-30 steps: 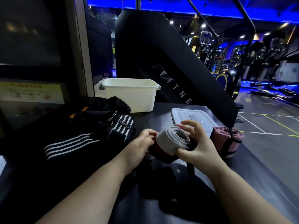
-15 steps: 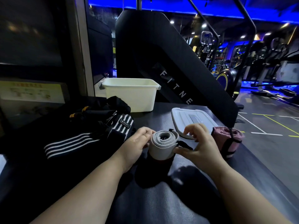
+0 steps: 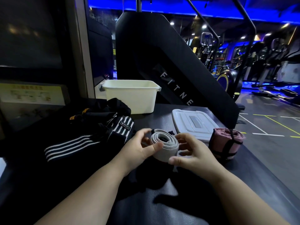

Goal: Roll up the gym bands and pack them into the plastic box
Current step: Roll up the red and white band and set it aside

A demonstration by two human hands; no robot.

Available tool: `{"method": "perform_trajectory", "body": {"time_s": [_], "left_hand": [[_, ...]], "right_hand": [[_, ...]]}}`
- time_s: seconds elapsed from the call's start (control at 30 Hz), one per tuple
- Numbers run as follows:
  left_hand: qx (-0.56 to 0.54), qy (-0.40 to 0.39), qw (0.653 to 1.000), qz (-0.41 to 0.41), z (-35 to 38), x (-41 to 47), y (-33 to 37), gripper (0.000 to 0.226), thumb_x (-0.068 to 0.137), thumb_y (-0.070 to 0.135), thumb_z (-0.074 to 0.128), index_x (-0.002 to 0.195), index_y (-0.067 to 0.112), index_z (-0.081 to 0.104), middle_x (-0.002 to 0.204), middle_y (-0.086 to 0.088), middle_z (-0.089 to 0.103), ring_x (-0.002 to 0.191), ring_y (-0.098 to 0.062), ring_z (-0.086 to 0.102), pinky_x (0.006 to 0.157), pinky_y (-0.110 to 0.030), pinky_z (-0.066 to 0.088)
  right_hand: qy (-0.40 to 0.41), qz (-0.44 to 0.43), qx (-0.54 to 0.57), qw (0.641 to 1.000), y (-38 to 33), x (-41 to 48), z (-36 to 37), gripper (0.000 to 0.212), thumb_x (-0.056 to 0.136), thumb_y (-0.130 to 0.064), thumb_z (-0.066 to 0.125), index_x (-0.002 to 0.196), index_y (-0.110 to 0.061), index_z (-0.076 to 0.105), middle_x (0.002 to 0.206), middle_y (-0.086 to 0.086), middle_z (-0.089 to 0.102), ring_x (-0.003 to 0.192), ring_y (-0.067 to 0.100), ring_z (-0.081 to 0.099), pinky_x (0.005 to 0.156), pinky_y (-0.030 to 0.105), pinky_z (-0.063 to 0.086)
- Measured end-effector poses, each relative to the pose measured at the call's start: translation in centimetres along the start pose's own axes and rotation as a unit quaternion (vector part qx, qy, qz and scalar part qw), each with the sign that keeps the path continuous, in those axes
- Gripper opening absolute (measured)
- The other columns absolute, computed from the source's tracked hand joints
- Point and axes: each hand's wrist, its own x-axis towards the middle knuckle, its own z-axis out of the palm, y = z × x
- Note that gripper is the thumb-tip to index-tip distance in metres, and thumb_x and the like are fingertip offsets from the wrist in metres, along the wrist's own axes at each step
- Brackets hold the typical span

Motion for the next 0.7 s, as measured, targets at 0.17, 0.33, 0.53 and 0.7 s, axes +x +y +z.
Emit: {"method": "perform_trajectory", "body": {"time_s": [0.17,0.33,0.53,0.7], "left_hand": [[-0.104,0.031,0.994,-0.020,0.2,0.0,0.6,0.046,0.085,0.054,0.060,0.095,0.010,0.069,0.075,0.002,0.067,0.065,-0.010,0.063,0.060,-0.024,0.052],[-0.106,0.086,0.990,-0.045,-0.2,0.1,1.0,0.034,0.096,0.035,0.056,0.071,0.013,0.065,0.064,-0.001,0.061,0.063,-0.015,0.054,0.057,-0.024,0.045],[-0.138,0.047,0.988,-0.055,0.4,0.4,0.8,0.019,0.087,0.028,0.069,0.091,0.012,0.058,0.100,-0.005,0.062,0.086,-0.017,0.056,0.078,-0.031,0.047],[-0.226,0.006,0.970,-0.091,0.1,0.1,1.4,0.055,0.092,0.025,0.062,0.141,0.020,0.037,0.130,-0.002,0.053,0.113,-0.015,0.058,0.090,-0.031,0.049]], "right_hand": [[0.007,0.009,-0.007,1.000,0.2,0.2,0.4,0.066,0.045,-0.046,0.090,0.101,-0.038,0.058,0.101,-0.022,0.069,0.094,0.001,0.066,0.082,0.025,0.054],[-0.051,0.016,0.079,0.995,0.7,0.1,0.2,0.059,0.061,-0.014,0.081,0.113,-0.029,0.058,0.109,-0.020,0.069,0.103,-0.001,0.064,0.084,0.016,0.049],[-0.108,0.039,0.138,0.984,0.7,0.2,0.3,0.077,0.053,-0.026,0.083,0.123,-0.019,0.051,0.117,-0.008,0.068,0.111,0.005,0.061,0.088,0.019,0.047],[-0.097,0.036,0.118,0.988,0.6,0.4,0.5,0.083,0.045,-0.034,0.087,0.118,-0.019,0.049,0.105,-0.009,0.071,0.099,0.002,0.063,0.084,0.018,0.048]]}}
